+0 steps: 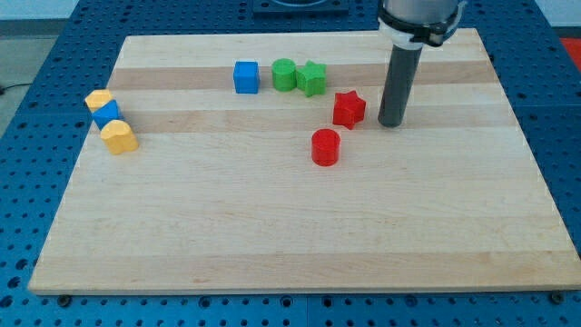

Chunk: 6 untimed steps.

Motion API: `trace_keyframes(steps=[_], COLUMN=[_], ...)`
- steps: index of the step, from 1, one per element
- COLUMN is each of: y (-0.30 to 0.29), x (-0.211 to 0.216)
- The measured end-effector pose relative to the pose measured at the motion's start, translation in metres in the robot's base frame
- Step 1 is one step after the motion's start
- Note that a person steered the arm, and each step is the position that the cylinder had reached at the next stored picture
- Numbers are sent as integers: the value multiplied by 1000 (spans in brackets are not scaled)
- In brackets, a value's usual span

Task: Move the red star above the red circle

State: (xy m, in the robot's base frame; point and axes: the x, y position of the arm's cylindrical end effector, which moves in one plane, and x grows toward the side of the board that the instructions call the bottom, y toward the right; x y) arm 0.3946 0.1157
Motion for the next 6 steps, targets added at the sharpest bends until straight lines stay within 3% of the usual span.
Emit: trace_keyframes(steps=[6], y=[-51], x=[-17])
